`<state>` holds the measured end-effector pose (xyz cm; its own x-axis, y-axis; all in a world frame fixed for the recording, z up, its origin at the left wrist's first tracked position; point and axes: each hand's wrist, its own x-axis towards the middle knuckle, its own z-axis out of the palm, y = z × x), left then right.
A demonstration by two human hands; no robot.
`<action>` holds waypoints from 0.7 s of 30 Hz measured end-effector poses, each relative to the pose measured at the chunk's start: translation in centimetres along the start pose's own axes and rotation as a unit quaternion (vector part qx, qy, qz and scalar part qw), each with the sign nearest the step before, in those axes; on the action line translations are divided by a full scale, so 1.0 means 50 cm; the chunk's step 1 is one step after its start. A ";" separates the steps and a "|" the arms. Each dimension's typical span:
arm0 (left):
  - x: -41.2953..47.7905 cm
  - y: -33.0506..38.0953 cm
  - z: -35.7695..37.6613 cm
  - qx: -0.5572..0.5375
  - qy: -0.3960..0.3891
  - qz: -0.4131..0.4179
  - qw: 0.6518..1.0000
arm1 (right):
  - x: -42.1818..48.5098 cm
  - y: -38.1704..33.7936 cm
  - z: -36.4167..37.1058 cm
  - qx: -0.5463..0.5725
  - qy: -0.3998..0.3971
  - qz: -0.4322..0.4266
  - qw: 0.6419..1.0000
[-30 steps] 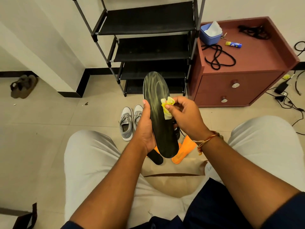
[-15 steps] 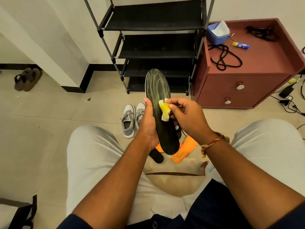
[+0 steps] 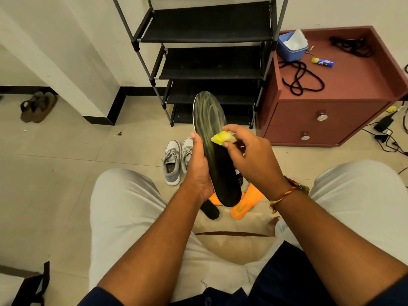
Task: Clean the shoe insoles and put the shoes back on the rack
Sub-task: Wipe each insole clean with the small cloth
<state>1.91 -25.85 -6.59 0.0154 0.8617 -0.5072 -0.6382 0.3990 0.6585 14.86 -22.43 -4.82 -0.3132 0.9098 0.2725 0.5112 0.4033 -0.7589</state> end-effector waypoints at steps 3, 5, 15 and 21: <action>-0.004 -0.001 0.005 0.012 -0.001 0.006 1.000 | 0.001 0.004 -0.007 0.002 0.007 0.005 1.000; -0.005 -0.003 0.007 0.018 0.001 0.012 1.000 | 0.003 0.009 -0.007 0.004 0.010 0.008 1.000; -0.001 -0.014 0.005 0.006 -0.004 -0.011 1.000 | 0.004 0.009 0.004 -0.065 0.018 -0.032 0.997; -0.002 0.007 -0.003 -0.009 0.038 -0.010 0.999 | -0.027 -0.024 0.026 -0.020 -0.046 -0.122 0.991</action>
<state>1.57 -25.87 -6.37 -0.0303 0.8274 -0.5609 -0.6517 0.4091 0.6387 13.65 -24.28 -5.04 -0.5031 0.7721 0.3883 0.4420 0.6160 -0.6521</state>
